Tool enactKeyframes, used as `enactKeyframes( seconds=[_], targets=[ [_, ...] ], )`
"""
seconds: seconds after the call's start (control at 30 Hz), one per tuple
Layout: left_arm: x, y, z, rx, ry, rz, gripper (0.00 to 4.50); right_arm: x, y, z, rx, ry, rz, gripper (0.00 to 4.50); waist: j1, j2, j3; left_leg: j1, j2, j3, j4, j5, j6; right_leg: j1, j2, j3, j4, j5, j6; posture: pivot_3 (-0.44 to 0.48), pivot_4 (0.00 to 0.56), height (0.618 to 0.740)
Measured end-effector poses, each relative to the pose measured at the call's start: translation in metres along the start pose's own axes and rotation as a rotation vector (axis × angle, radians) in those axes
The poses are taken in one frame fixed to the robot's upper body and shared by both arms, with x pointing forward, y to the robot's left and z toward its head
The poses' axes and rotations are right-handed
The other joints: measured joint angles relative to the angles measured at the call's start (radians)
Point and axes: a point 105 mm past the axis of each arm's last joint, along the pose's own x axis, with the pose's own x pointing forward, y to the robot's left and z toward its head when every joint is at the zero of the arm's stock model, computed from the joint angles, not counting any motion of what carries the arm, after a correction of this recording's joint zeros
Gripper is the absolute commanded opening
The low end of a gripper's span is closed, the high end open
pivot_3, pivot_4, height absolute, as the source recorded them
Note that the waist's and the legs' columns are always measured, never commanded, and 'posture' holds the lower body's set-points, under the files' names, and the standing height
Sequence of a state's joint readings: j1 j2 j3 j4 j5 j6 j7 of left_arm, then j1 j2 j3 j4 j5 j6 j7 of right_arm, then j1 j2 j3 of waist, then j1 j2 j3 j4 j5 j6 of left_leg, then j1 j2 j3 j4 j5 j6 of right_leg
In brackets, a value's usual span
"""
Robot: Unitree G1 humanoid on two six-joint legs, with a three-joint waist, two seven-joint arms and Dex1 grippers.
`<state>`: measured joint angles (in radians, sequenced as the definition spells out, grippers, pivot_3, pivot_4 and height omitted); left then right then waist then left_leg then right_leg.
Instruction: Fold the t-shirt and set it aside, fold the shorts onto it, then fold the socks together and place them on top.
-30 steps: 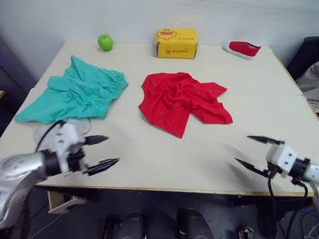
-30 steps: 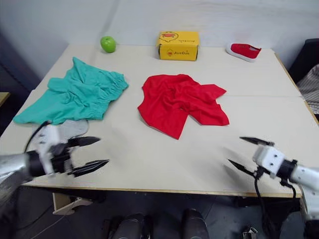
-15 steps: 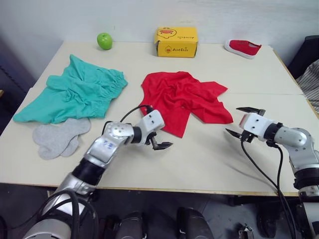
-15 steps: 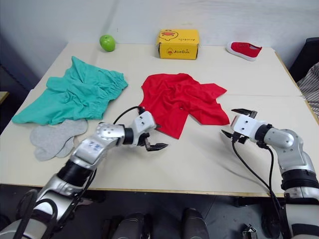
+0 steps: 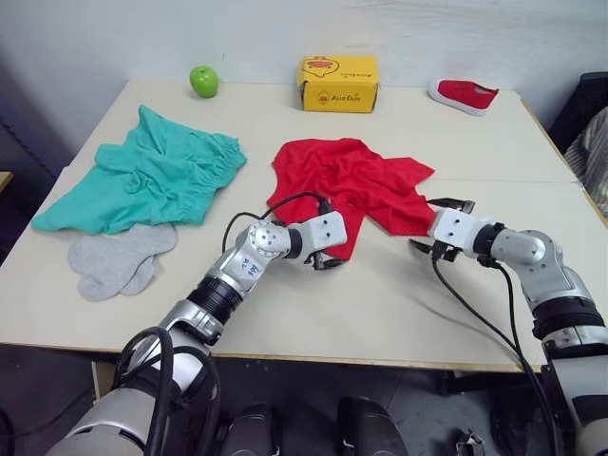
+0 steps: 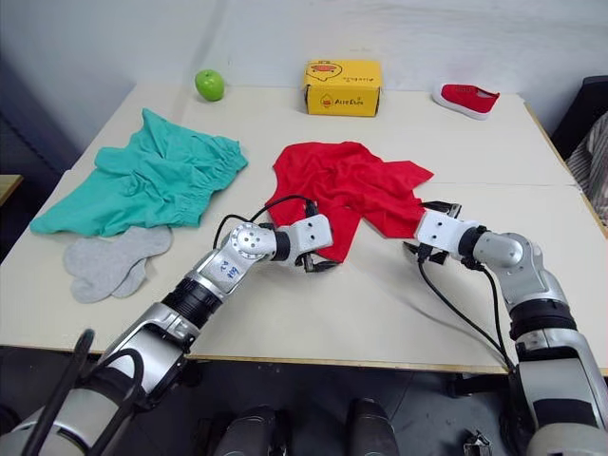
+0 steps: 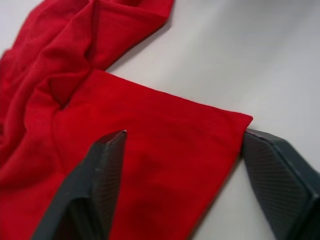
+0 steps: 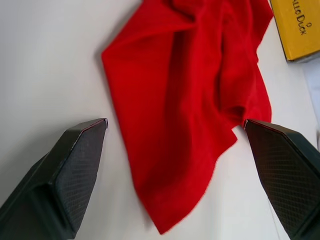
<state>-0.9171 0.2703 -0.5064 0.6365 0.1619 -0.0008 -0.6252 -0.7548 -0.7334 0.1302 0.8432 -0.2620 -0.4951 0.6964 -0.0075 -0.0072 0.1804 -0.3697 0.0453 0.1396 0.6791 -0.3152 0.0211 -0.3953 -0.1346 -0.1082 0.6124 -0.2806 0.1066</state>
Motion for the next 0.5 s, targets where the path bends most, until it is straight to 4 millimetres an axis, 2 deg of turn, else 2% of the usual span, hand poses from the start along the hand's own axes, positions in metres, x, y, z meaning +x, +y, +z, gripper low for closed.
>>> enactKeyframes(
  seconds=[0.27,0.5],
  targets=[
    [0.007,0.008,-0.013,0.039,0.025,0.049,0.05,0.009,-0.002,-0.004,0.015,0.038,0.002,4.5,-0.023,0.0,-0.001,0.001,0.001,0.0,0.0,0.0,0.0,0.0,0.0,0.0,0.001,0.0,0.0,0.0,0.15,0.74],
    [0.0,0.019,-0.023,-0.099,-0.001,0.095,0.05,0.018,-0.004,0.003,-0.011,0.041,0.029,4.5,-0.037,0.0,-0.001,0.0,0.002,0.001,0.0,0.0,-0.001,-0.002,0.001,0.0,0.003,0.0,-0.001,0.0,0.15,0.74]
  ],
)
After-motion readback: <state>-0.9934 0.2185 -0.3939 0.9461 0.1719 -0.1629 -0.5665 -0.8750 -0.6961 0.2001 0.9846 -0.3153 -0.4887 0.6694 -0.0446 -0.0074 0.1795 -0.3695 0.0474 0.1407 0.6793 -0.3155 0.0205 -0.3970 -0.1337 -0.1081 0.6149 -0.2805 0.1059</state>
